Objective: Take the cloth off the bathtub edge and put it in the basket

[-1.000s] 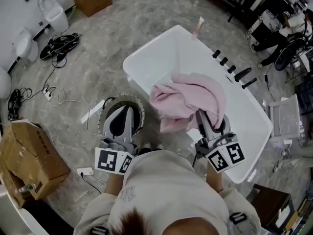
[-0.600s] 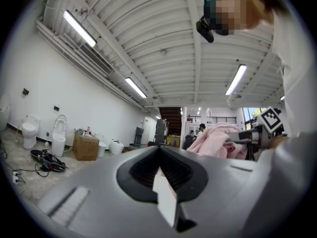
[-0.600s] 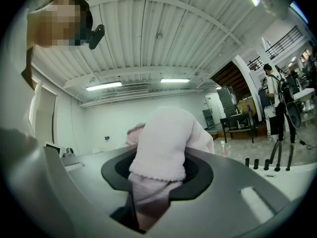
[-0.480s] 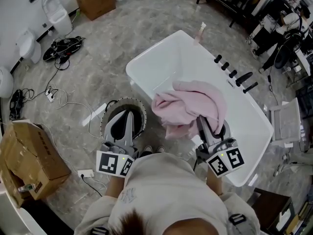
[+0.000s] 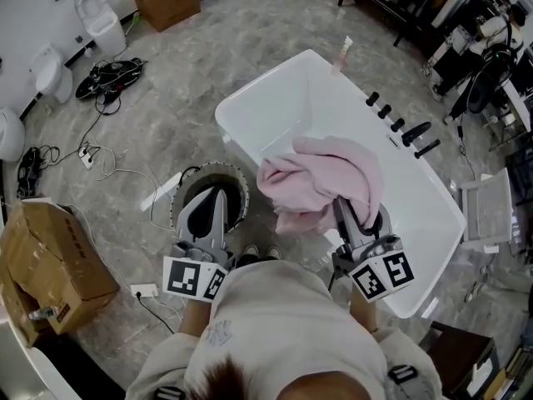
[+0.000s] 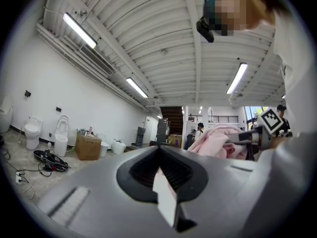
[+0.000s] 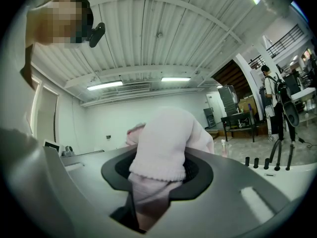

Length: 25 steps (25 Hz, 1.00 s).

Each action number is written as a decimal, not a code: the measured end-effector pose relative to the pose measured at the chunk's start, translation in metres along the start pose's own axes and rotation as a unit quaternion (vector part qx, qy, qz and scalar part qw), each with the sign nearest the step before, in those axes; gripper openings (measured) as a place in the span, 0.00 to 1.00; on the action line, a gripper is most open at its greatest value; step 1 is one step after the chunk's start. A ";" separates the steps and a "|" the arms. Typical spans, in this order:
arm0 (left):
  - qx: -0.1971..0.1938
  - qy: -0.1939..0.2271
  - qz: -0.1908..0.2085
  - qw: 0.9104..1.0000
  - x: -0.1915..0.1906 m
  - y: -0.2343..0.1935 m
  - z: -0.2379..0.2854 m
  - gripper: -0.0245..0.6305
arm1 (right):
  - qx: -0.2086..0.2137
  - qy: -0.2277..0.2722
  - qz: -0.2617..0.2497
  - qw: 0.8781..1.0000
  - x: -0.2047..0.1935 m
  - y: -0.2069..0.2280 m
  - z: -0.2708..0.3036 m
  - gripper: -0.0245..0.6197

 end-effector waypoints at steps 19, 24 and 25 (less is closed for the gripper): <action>0.084 0.030 0.005 0.996 -0.010 0.025 -0.045 0.06 | 0.064 0.006 -0.003 0.998 0.007 0.011 -0.015 0.26; 0.117 0.043 0.012 0.992 -0.006 0.021 -0.067 0.06 | 0.094 0.013 -0.005 0.996 0.011 -0.001 -0.006 0.26; 0.123 0.045 0.013 0.991 -0.004 0.019 -0.071 0.06 | 0.099 0.014 -0.006 0.995 0.012 -0.004 -0.004 0.26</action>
Point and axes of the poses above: the fingertips, and each gripper's own axes: z forward along the fingers, y to its right, x out of its top, the point moved 2 cm from there along -z, backward along the fingers, and after that the axes turned 15 degrees about -z, right-handed, at the moved point
